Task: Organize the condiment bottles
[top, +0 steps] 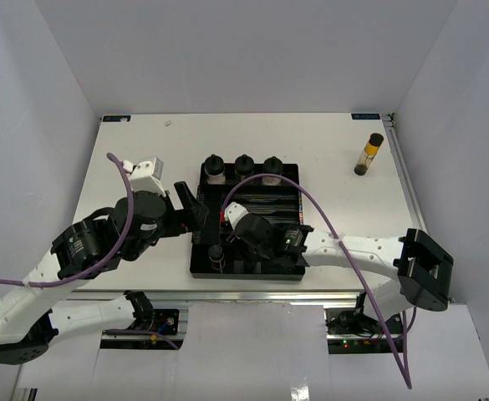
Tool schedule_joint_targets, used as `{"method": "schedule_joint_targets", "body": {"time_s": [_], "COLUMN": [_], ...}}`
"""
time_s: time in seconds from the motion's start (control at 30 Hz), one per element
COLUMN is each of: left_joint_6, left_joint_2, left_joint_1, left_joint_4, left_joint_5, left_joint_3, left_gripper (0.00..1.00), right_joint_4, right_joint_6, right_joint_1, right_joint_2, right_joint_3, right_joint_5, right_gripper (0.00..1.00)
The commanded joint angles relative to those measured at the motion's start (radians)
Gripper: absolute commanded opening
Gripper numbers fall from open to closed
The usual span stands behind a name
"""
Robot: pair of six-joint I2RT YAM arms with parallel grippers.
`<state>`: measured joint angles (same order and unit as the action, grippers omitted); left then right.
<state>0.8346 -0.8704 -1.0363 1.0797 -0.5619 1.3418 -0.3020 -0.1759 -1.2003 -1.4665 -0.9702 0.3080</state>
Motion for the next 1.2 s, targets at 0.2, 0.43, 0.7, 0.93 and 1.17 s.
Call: {"method": "schedule_joint_targets", "body": {"time_s": [0.2,0.43,0.7,0.93,1.17], "left_joint_6": [0.003,0.003,0.002,0.003,0.000], "left_joint_2": [0.005,0.002,-0.002,0.010,-0.011], "left_joint_1": [0.002,0.002,0.002,0.002,0.001], "left_joint_4": [0.022,0.026,0.027,0.035,0.040], "left_joint_5": [-0.015,-0.018,-0.013,-0.013,-0.040], "left_joint_3": [0.014,0.020,0.023,0.035,0.013], "left_gripper": [0.98,0.98,0.98,0.98,0.98], "right_joint_4": [0.063,0.042,0.005,-0.124,-0.250], "right_joint_6": [0.010,-0.002,-0.019,-0.054,-0.131], "right_joint_1": [-0.005,-0.005,-0.005,-0.004,0.111], "right_joint_2": [-0.009,-0.005,-0.006,0.010,0.142], "right_joint_3": [-0.058,-0.074,-0.088,-0.164,-0.231], "right_joint_5": [0.002,-0.038,-0.032,0.085,0.226], "right_gripper": [0.40,0.49,0.63,0.69,0.73]}}
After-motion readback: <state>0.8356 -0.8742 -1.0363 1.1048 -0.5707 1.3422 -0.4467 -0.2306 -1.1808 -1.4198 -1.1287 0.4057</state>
